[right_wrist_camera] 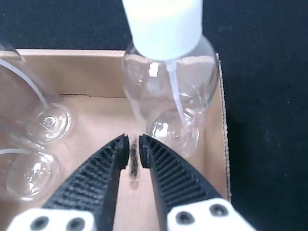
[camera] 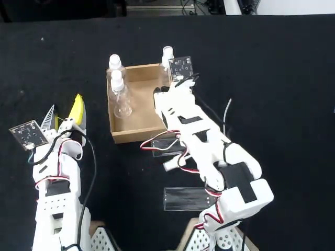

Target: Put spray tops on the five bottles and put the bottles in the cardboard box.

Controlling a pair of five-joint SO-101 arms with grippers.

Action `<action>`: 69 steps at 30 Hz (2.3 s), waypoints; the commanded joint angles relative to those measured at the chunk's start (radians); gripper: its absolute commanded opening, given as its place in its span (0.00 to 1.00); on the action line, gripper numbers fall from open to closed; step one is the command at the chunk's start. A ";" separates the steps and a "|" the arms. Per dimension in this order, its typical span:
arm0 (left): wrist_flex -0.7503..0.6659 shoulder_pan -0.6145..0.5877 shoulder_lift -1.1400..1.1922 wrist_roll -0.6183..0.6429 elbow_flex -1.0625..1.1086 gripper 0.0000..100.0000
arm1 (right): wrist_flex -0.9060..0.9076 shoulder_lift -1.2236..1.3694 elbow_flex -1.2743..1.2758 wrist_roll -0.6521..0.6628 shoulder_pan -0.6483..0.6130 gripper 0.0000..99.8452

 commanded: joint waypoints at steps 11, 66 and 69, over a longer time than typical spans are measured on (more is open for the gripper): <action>0.003 0.008 0.005 -0.008 0.022 0.24 | 0.565 -0.808 0.173 0.341 0.080 0.01; 0.005 -0.119 0.005 0.002 0.001 0.24 | 1.709 -0.952 0.217 1.304 -0.295 0.23; 0.005 -0.119 0.005 0.002 0.001 0.24 | 1.697 -0.914 0.220 1.307 -0.295 0.23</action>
